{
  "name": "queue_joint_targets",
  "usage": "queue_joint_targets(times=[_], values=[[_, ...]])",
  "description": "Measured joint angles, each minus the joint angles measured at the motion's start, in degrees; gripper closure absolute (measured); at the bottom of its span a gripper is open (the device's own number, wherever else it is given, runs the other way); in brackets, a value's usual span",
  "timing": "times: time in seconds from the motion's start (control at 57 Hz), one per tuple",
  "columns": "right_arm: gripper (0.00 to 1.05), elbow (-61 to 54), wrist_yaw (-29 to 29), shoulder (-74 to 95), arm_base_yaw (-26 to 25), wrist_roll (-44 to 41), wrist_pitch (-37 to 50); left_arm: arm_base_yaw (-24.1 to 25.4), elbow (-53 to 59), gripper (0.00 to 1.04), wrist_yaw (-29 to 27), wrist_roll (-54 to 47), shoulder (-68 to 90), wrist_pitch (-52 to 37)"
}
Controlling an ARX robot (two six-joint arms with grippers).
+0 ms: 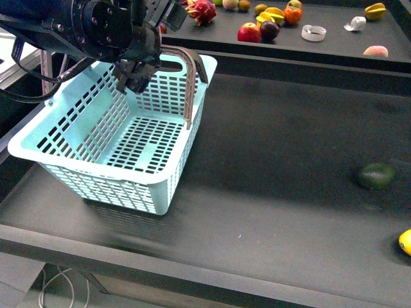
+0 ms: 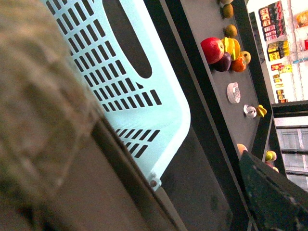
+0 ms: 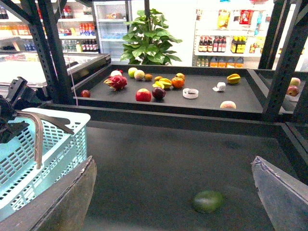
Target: Pick mango with right arm and hold basket with left
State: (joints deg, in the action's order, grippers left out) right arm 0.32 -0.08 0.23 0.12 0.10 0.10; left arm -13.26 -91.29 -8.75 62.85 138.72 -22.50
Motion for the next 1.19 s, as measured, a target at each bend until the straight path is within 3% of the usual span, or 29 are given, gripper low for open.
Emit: queue_joint_targets(times=[0.28,0.438,0.841,1.192], values=[[0.08,0.0,0.0,0.0,0.0,0.0,0.0,0.7,-0.2,0.81,0.2,1.0,0.8,-0.5],[0.08,0.0,0.0,0.0,0.0,0.0,0.0,0.9,1.1,1.00,1.6,3.7,0.1,-1.2],[0.08,0.0,0.0,0.0,0.0,0.0,0.0,1.2,16.5,1.00,1.9,-4.3,-10.3,-7.3],[0.08,0.0,0.0,0.0,0.0,0.0,0.0,-1.5,32.8,1.00,10.4,-21.9,-26.6,-15.1]])
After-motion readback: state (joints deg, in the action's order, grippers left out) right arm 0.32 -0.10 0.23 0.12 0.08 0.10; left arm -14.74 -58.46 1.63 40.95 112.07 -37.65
